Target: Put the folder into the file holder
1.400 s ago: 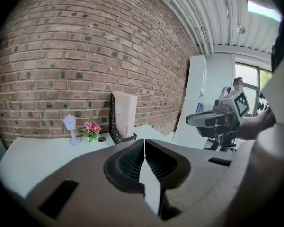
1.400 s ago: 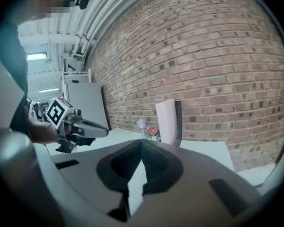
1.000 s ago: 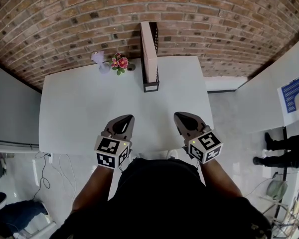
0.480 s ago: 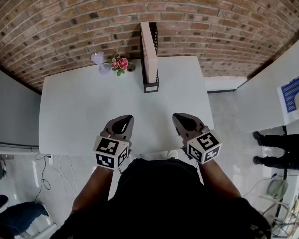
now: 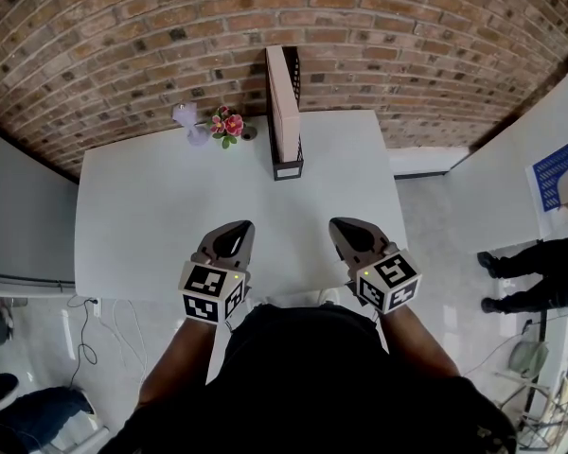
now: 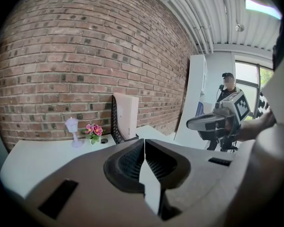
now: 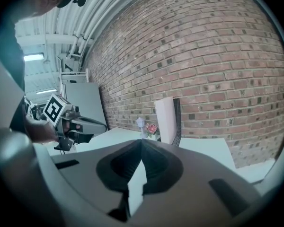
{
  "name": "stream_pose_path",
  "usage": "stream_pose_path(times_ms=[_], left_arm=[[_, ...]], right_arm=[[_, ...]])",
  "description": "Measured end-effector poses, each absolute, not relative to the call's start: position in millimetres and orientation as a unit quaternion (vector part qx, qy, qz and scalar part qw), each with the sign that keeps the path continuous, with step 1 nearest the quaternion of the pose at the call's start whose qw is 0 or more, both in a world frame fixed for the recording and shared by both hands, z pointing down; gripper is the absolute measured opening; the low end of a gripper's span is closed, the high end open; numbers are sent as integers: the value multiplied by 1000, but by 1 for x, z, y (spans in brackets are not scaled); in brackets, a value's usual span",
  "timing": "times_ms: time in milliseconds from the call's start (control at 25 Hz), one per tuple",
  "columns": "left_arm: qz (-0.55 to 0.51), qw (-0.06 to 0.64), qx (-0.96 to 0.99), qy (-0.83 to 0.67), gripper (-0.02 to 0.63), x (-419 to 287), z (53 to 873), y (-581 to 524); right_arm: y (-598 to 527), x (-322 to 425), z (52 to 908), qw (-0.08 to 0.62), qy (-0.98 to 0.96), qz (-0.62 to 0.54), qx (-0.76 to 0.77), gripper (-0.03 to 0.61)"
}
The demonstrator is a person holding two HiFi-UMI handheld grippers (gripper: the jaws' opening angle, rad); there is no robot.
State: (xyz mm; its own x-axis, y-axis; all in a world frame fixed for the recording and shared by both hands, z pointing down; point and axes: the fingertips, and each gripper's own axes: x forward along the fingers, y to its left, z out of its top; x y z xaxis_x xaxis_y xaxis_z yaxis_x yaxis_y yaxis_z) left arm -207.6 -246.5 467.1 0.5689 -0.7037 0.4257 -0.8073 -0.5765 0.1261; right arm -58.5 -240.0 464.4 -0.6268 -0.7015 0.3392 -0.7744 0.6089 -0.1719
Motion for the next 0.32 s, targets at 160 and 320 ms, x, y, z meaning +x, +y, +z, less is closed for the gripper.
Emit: stream_pose_path(times_ms=[160, 320], left_arm=[[169, 155, 873, -430, 6, -206, 469, -246], [172, 156, 874, -428, 6, -205, 471, -247]], right_arm=[[-240, -59, 468, 122, -889, 154, 414, 3], [-241, -60, 469, 123, -890, 155, 411, 3]])
